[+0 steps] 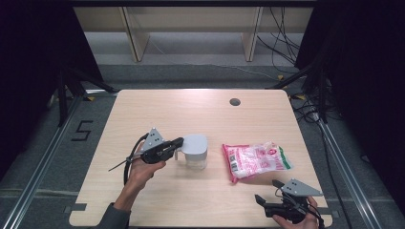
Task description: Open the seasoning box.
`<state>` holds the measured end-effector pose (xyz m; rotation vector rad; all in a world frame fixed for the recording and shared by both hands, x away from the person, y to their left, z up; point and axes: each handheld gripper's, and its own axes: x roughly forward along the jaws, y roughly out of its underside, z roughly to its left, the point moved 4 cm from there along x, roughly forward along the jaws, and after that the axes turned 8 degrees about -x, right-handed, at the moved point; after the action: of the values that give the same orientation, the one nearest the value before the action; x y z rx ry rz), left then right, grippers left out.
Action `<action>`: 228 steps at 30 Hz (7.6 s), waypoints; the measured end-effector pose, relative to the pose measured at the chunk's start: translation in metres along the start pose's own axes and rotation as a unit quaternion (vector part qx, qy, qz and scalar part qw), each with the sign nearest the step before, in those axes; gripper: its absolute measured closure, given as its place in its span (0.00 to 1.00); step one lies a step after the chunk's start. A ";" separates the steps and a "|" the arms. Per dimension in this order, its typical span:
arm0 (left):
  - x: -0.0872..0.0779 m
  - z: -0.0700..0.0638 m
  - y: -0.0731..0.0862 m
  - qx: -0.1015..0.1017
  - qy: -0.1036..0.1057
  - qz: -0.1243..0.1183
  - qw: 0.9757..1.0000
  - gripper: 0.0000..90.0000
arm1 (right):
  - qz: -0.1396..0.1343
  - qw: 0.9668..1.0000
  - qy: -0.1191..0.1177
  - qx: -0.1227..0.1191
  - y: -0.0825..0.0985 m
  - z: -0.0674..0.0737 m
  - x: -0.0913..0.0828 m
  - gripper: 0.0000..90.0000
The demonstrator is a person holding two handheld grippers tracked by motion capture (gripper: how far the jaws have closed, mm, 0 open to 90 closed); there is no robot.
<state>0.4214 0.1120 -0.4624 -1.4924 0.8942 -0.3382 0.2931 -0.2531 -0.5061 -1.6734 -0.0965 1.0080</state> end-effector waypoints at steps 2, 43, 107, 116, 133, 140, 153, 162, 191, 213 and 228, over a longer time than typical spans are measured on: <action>-0.006 0.021 -0.010 0.118 -0.071 -0.009 0.990 0.97 | -0.006 1.000 -0.004 -0.017 -0.005 0.000 0.003 0.19; -0.007 0.021 -0.007 0.112 -0.030 -0.005 0.993 0.96 | -0.057 0.990 -0.078 -0.104 -0.116 0.021 0.117 1.00; -0.053 0.031 0.026 0.120 -0.034 0.033 0.992 0.45 | -0.084 0.983 -0.114 -0.119 -0.169 0.060 0.132 1.00; -0.063 0.025 0.031 0.122 -0.037 0.038 0.991 0.41 | -0.095 0.982 -0.109 -0.121 -0.179 0.069 0.133 1.00; -0.066 0.028 0.039 0.124 -0.039 0.043 0.991 0.37 | -0.099 0.979 -0.127 -0.125 -0.180 0.080 0.128 0.97; -0.067 0.028 0.042 0.127 -0.042 0.051 0.990 0.35 | -0.096 0.983 -0.109 -0.114 -0.156 0.060 0.098 0.86; -0.069 0.028 0.042 0.125 -0.044 0.051 0.990 0.34 | -0.075 0.990 -0.081 -0.083 -0.114 0.032 0.073 0.97; -0.070 0.029 0.041 0.126 -0.044 0.050 0.990 0.34 | -0.030 0.993 -0.047 -0.105 -0.092 0.017 0.079 1.00; -0.068 0.027 0.043 0.125 -0.041 0.054 0.990 0.33 | 0.068 0.988 -0.034 -0.135 -0.062 0.022 0.111 1.00; -0.070 0.029 0.042 0.125 -0.043 0.053 0.990 0.33 | 0.103 0.987 -0.042 -0.116 -0.050 0.017 0.099 1.00; -0.070 0.030 0.042 0.122 -0.043 0.051 0.990 0.33 | 0.098 0.990 -0.033 -0.095 -0.042 0.003 0.082 1.00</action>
<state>0.3830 0.1862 -0.4852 -1.2230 0.8268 -0.2948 0.3606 -0.1913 -0.5176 -1.8499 -0.0746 1.2344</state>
